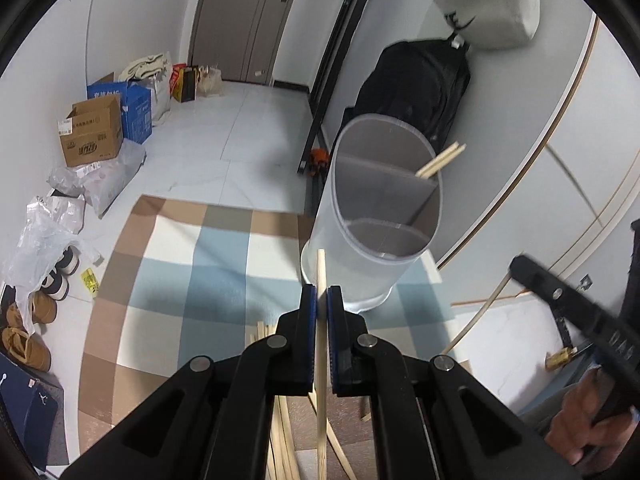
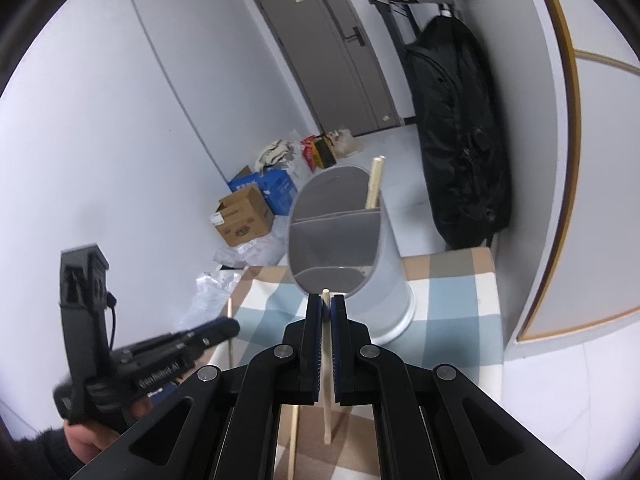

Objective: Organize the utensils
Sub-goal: 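Carry both chopsticks upright above the white holder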

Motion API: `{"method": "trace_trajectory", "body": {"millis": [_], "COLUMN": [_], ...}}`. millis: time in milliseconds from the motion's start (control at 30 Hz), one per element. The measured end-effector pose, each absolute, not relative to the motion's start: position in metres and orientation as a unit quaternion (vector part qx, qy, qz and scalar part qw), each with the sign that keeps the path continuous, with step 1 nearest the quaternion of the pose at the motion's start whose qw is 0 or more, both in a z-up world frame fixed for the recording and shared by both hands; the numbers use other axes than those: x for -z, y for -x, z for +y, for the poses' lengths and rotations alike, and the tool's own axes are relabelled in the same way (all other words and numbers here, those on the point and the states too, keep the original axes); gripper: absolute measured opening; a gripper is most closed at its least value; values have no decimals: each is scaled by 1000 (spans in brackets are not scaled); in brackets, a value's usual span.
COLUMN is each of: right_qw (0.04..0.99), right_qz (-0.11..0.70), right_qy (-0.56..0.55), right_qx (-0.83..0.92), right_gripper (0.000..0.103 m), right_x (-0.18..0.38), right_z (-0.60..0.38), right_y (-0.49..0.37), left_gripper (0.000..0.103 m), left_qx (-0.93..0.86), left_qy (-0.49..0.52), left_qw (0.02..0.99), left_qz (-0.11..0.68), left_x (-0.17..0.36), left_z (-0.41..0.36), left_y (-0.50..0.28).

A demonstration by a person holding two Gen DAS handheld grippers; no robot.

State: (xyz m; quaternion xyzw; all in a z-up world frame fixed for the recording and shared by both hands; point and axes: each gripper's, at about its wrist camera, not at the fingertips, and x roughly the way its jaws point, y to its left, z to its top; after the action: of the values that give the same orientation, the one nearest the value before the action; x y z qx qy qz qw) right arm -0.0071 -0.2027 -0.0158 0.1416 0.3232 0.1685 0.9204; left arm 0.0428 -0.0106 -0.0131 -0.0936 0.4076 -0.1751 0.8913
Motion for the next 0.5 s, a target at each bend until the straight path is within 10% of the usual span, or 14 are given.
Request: {"method": "trace_trajectory", "body": {"millis": [500], "right_qw": [935], "right_qz": [279], "right_qy": [-126], "right_qx": [-179], "right_gripper": [3], "right_x": [-34], "right_z": [-191], "right_y": [11], "left_gripper": [1], "left_qx": [197], "left_qy": [134], "left_qw": [916], "left_qz": [324], "left_x": [-54], "left_z": [5], "left_y": [-50]}}
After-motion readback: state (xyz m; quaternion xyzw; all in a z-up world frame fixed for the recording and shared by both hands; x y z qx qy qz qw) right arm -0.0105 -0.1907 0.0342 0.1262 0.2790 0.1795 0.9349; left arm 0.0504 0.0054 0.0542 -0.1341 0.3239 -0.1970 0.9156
